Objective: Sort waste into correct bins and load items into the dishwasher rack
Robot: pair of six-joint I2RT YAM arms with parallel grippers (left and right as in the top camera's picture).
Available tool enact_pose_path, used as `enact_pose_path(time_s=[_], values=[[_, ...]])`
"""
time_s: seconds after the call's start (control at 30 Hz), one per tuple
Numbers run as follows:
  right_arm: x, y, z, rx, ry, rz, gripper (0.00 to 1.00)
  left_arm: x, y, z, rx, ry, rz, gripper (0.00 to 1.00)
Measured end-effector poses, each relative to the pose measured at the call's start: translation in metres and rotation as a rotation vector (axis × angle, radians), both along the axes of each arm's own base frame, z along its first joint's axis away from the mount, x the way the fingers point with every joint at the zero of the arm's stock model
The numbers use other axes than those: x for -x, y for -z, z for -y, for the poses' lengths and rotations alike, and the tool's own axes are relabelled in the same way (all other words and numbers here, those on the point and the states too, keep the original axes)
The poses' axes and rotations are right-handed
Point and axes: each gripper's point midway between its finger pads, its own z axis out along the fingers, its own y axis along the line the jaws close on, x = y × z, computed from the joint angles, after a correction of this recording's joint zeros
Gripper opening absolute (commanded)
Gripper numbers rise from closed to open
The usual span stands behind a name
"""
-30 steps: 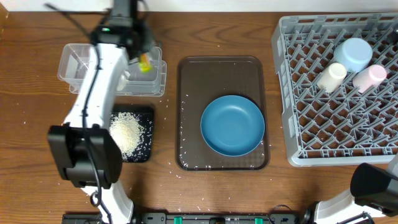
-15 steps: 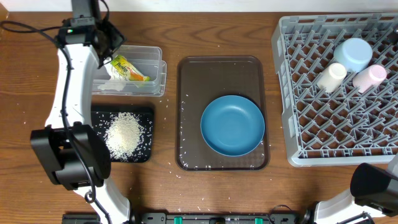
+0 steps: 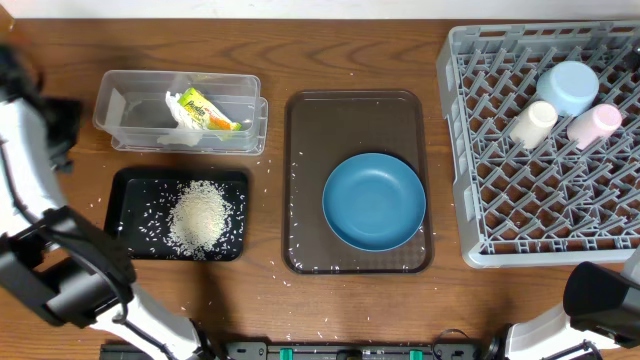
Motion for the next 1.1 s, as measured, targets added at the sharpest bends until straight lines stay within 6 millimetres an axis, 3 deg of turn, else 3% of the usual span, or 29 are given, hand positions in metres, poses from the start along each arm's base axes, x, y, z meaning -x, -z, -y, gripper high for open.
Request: enact_pose_path(time_s=[0.13,0.17,0.3,0.9,1.0,1.1], values=[[0.000,0.000,0.000,0.000,0.000,0.000,0.99,0.038,0.004,-0.024,0.049,-0.131,-0.041,0.78],[0.000,0.000,0.000,0.000,0.000,0.000,0.99,0.043,0.005,-0.027,0.060,-0.149,-0.045,0.85],[0.000,0.000,0.000,0.000,0.000,0.000,0.99,0.059,0.007,-0.033,0.097,-0.202,-0.052,0.88],[-0.010,-0.008,0.002,0.013,-0.004,0.055,0.99,0.060,0.007,-0.033,0.116,-0.214,-0.041,0.91],[-0.015,-0.005,-0.009,-0.052,-0.044,0.075,0.99,0.060,0.007,-0.033,0.116,-0.214,-0.041,0.96],[-0.023,0.001,-0.033,-0.176,-0.130,0.100,0.99,0.060,0.007,-0.033,0.117,-0.217,-0.040,0.96]])
